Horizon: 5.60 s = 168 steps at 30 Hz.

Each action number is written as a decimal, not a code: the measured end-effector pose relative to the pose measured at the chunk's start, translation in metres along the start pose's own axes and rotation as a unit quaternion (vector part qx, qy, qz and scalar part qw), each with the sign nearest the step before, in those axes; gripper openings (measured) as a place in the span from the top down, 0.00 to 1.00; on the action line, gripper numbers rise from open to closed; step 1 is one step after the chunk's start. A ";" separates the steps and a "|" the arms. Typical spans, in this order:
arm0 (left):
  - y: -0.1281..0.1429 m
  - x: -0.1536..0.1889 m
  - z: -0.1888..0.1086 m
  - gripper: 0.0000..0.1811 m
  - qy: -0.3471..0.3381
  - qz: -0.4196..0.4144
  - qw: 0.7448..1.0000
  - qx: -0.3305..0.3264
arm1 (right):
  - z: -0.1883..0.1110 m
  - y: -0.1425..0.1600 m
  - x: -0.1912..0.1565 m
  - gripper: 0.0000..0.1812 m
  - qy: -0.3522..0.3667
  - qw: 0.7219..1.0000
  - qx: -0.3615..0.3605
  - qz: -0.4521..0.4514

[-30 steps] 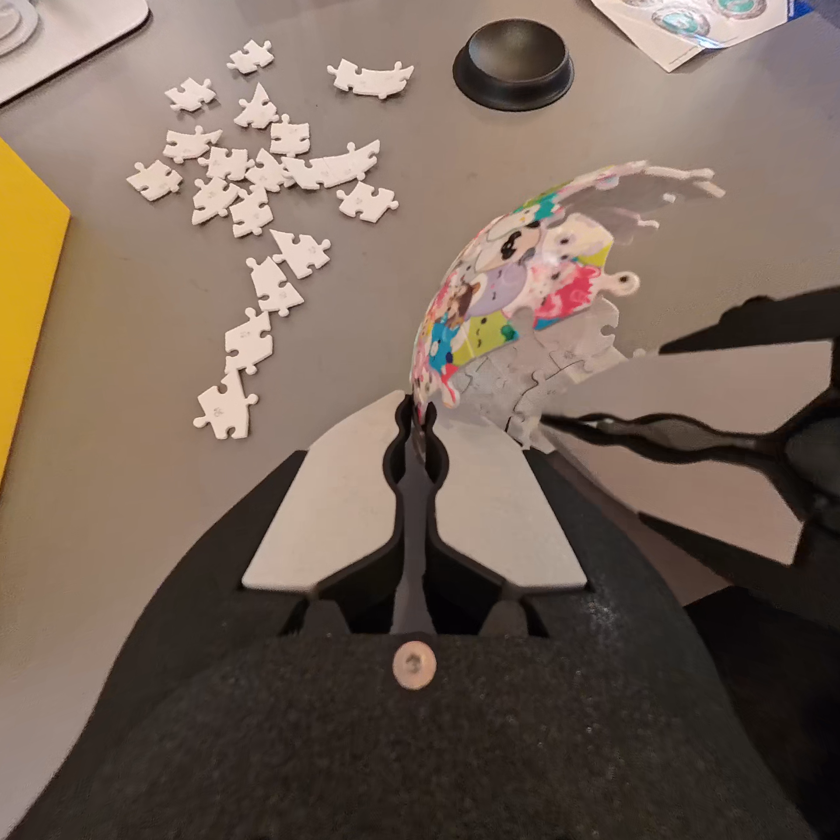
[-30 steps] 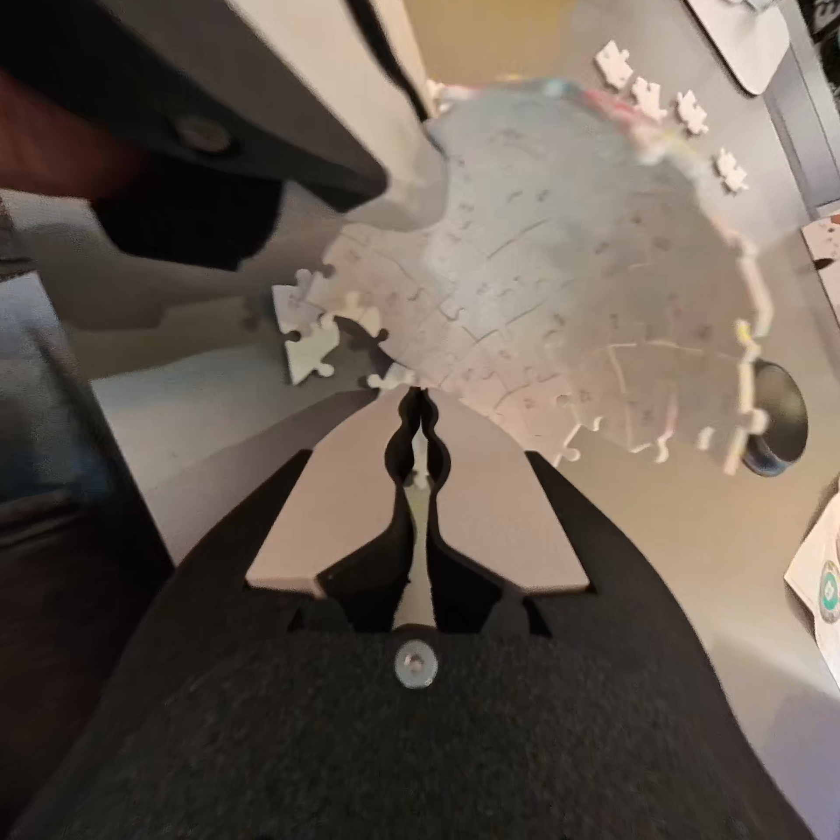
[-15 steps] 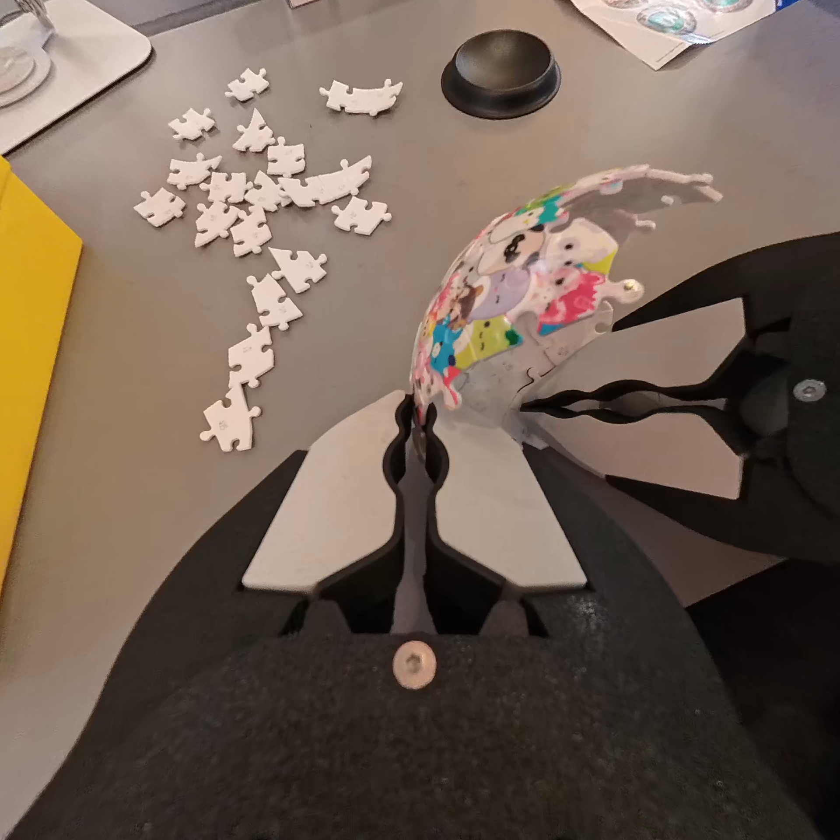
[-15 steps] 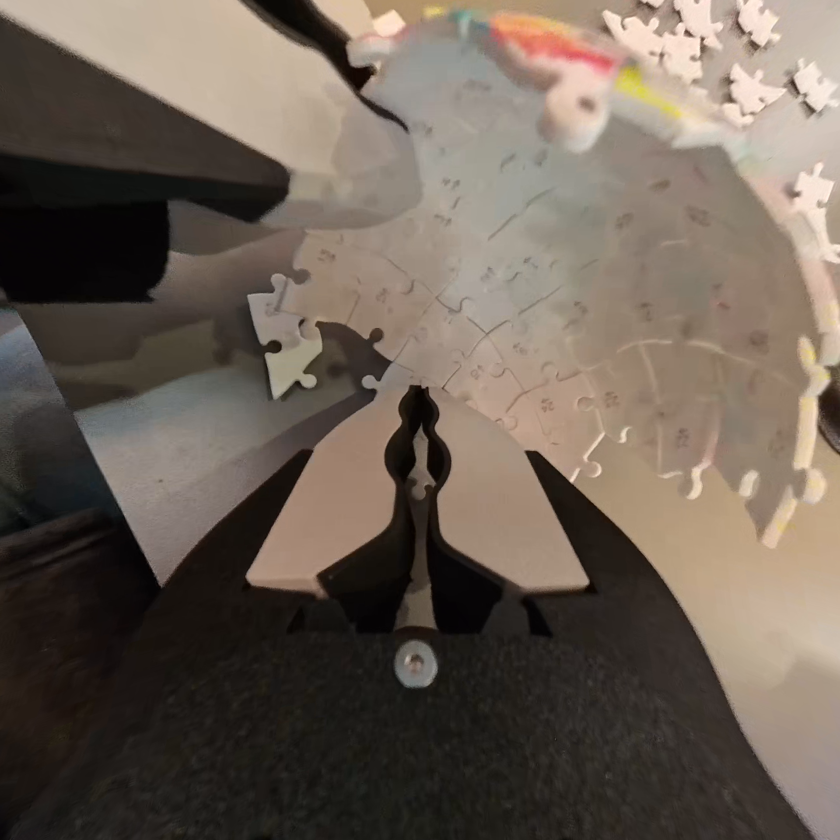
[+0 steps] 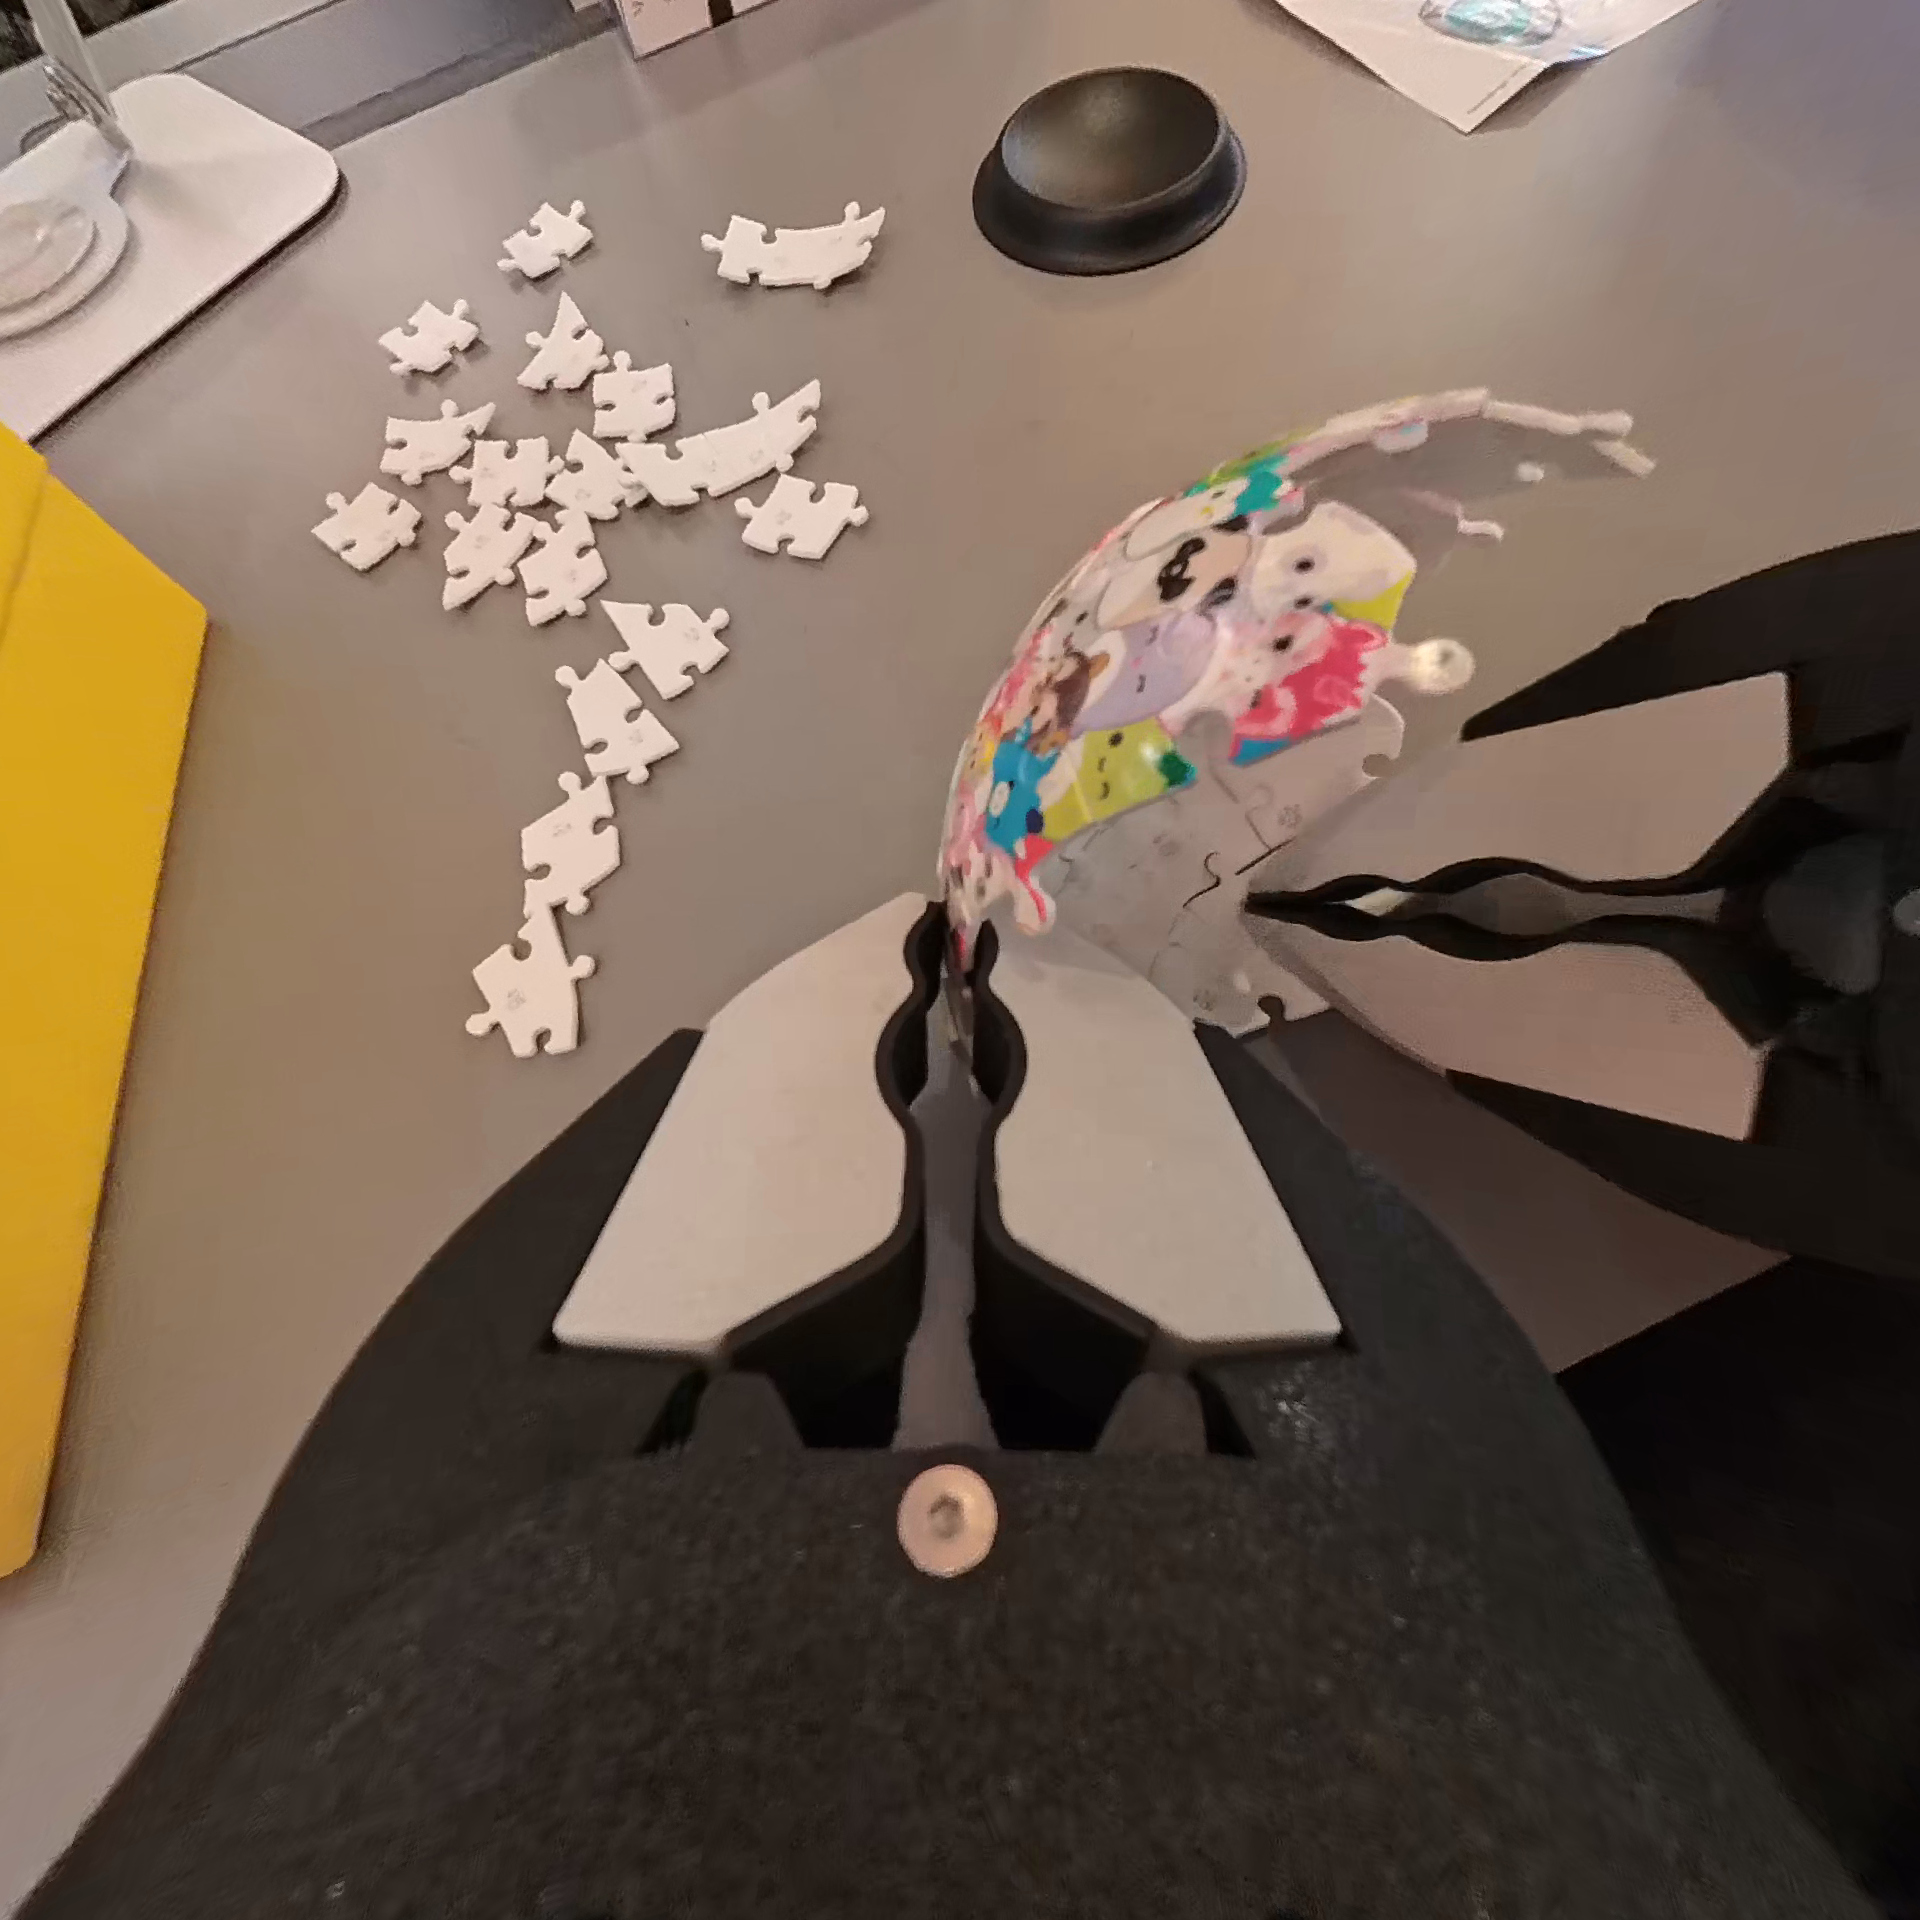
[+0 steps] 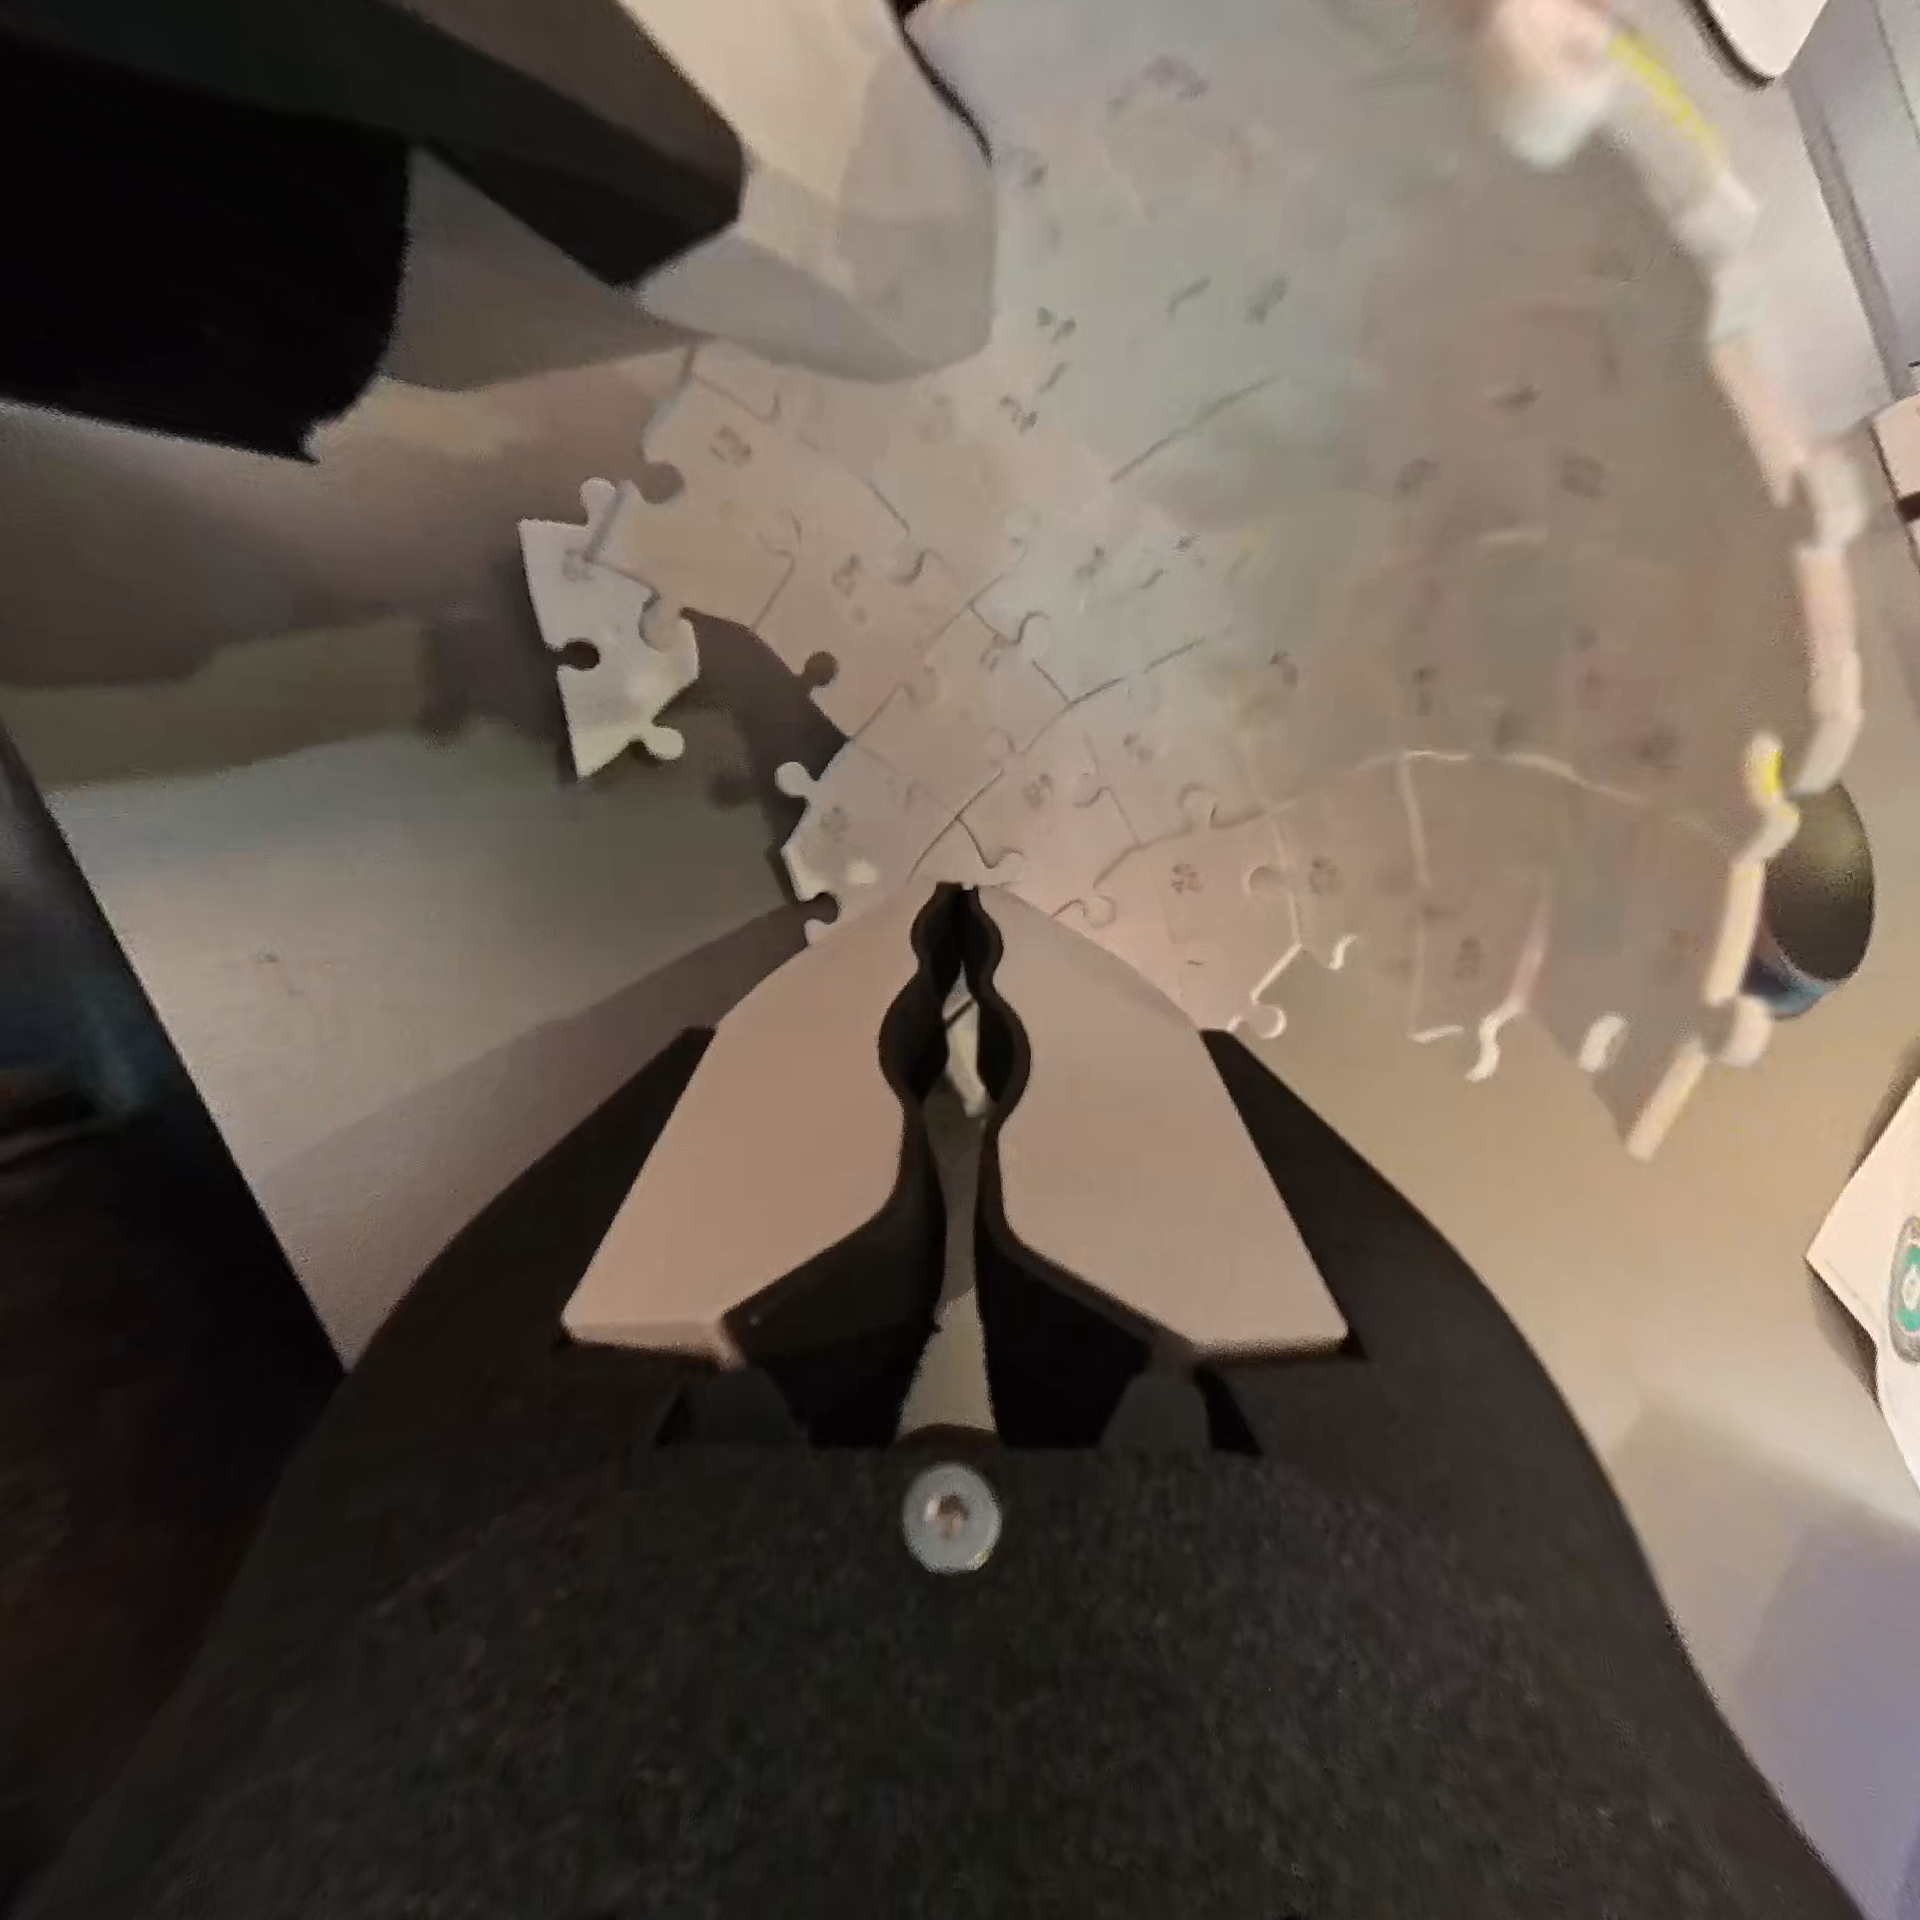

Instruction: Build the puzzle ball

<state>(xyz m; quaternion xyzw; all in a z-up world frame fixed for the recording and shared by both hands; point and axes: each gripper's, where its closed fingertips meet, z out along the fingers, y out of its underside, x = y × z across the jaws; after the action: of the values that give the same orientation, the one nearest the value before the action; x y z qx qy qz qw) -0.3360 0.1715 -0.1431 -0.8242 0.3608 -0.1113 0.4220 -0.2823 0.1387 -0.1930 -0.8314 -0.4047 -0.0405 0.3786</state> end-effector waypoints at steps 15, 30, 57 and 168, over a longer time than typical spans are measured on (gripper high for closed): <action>-0.001 -0.001 0.002 0.99 -0.023 0.032 0.999 -0.012 | -0.026 -0.003 0.007 1.00 -0.015 0.998 0.061 0.022; -0.004 0.002 -0.001 0.99 -0.024 0.045 0.999 -0.010 | -0.006 0.008 0.002 1.00 0.003 1.000 0.008 -0.001; -0.016 0.010 -0.004 0.99 -0.077 0.121 0.990 -0.009 | -0.013 0.023 0.012 1.00 0.058 0.998 -0.002 -0.025; 0.011 -0.047 0.018 0.99 0.062 -0.069 0.996 0.011 | -0.009 -0.041 -0.064 0.87 -0.167 0.984 0.064 0.019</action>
<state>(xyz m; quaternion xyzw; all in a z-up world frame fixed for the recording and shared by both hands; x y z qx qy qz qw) -0.3661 0.2106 -0.1573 -0.8338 0.3275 -0.1955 0.3992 -0.3523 0.1077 -0.1863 -0.8080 -0.4482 0.1325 0.3586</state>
